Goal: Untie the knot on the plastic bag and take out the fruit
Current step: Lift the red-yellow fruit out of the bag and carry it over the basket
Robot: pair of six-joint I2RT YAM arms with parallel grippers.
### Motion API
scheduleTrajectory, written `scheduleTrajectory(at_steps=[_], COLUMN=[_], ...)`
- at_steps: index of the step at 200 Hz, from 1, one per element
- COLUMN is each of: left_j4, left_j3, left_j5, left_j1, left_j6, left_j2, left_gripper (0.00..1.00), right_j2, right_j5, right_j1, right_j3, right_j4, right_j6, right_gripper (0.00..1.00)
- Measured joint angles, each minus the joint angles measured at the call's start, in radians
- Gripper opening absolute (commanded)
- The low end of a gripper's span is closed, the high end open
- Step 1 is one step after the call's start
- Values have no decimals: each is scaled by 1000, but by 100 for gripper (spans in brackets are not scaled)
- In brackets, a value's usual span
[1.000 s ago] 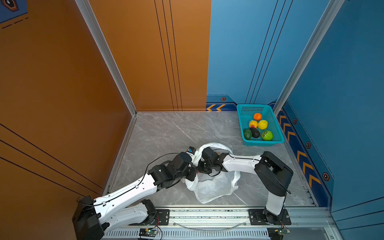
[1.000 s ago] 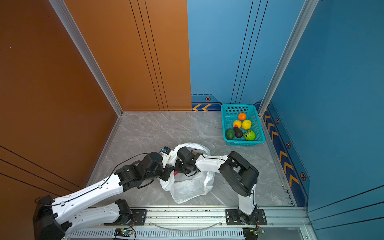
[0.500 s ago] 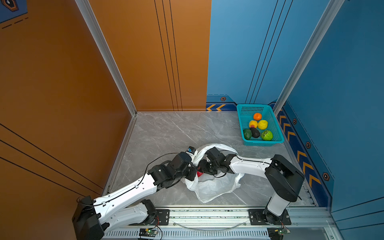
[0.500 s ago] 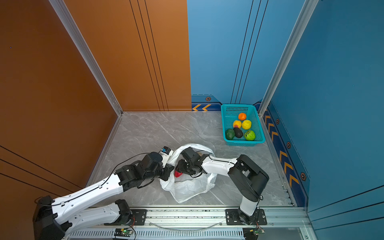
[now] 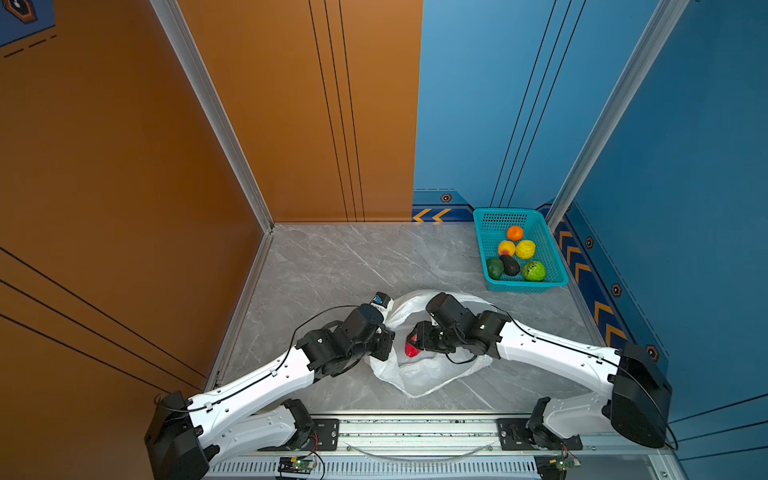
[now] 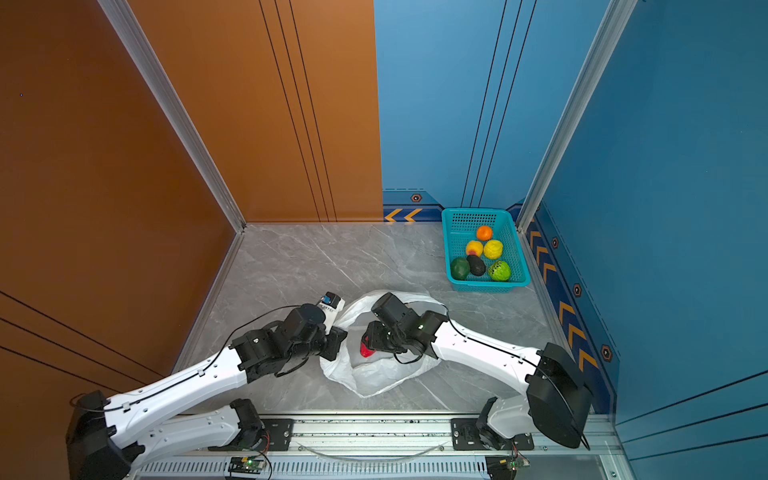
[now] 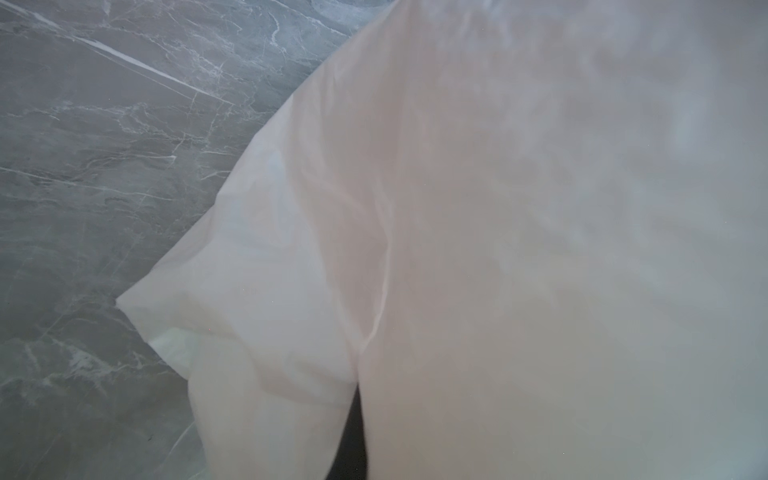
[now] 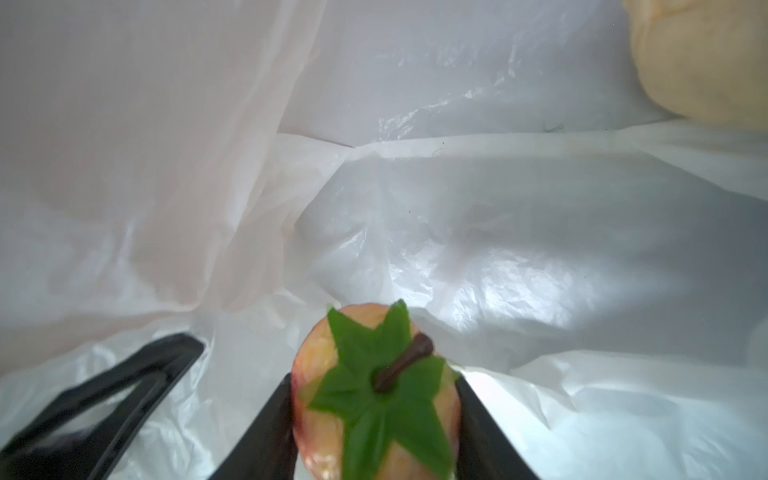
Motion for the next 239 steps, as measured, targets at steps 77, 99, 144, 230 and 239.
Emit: scheduleTrajectory(at_steps=[77, 99, 144, 230, 239], left_j4=[-1, -6, -19, -20, -20], left_j3=[49, 59, 62, 62, 63], left_j5=[-31, -42, -56, -57, -56], left_j1=[19, 26, 34, 34, 34], left_j6=[-6, -7, -10, -18, -19], left_j2=[46, 60, 76, 78, 78], left_gripper=[0, 0, 0, 0, 0], right_j2=[-21, -24, -79, -147, -141], right_j5=[22, 22, 12, -85, -93], right_j1=[121, 141, 132, -446, -522], right_j3=[102, 172, 294, 477, 477], right_j4=[-171, -213, -307, -412, -415], right_j6=[-55, -69, -100, -269, -289], right_gripper=[41, 40, 40, 40, 40])
